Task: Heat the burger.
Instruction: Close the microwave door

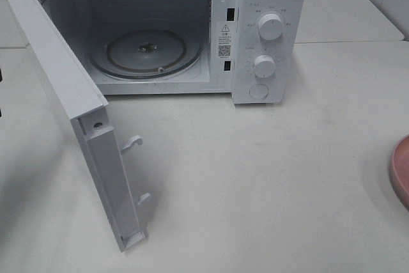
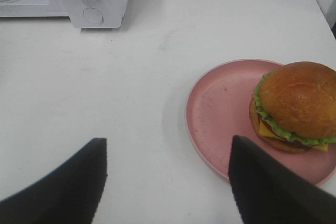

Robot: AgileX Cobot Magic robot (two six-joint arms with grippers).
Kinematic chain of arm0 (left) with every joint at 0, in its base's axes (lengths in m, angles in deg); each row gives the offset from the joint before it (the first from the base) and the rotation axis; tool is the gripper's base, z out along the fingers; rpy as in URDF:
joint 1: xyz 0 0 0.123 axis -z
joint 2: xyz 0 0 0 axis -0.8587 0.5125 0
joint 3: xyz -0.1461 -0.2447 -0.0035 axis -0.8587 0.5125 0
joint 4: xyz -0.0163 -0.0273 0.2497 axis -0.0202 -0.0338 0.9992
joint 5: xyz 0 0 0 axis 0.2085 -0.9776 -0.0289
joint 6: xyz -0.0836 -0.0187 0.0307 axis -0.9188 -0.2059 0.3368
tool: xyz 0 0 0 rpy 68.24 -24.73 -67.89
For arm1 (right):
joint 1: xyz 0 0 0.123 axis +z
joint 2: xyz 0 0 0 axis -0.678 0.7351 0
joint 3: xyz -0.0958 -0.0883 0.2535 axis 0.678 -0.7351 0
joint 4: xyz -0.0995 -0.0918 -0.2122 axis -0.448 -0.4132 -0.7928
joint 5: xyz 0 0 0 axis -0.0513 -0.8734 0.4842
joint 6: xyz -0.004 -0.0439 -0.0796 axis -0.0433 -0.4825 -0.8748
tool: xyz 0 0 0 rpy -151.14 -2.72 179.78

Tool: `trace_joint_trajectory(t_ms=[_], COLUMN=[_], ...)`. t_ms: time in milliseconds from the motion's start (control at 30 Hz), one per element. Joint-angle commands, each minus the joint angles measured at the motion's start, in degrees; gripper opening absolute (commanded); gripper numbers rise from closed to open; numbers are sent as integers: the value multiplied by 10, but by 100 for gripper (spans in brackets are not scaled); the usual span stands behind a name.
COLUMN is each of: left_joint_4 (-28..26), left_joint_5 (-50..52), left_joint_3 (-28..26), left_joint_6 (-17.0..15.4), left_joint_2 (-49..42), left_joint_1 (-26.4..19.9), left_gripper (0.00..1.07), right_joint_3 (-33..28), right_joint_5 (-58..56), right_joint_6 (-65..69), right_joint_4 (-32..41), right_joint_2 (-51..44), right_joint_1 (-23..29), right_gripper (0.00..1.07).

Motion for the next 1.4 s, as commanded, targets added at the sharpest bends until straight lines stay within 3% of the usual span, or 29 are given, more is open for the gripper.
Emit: trace_joint_trajectory(t_ms=[33,167,233,300,600,833,1067,1133,1233,1300,1400], left_joint_4=[8,-18,-69,-84,-163,-304,-382,-445,-457,-508,-527], left_joint_5=[24,22,36,45,50,14,-9,-15,-15,-21,-44], left_joint_3=[-7,-14,-16,-21,-64,-130,-186,-224,-234,-269,-300], left_joint_6=[-5,21,46,57,79,132,171,207,214,243,258], left_joint_2=[21,46,64,73,111,151,188,211,215,237,252], left_joint_1=[22,69,100,122,209,300,353,381,386,406,414], left_gripper=[0,0,0,0,0,0,0,0,0,0,0], right_joint_3=[-1,-1,-1,-1,-1,-1,-1,-1,-1,-1,-1], right_joint_5=[5,5,5,5,5,5,5,5,5,5,5], right_joint_6=[4,4,4,4,4,4,4,4,4,4,4], right_joint_4=[1,1,1,1,1,0,0,0,0,0,0], right_joint_2=[-4,-4,-4,-4,-4,-4,-4,-4,-4,-4,-4], right_joint_1=[-3,-3,-3,-3,-3,-3,-3,-3,-3,-3,-3], right_gripper=[64,64,64,64,64,64,64,64,64,64,64])
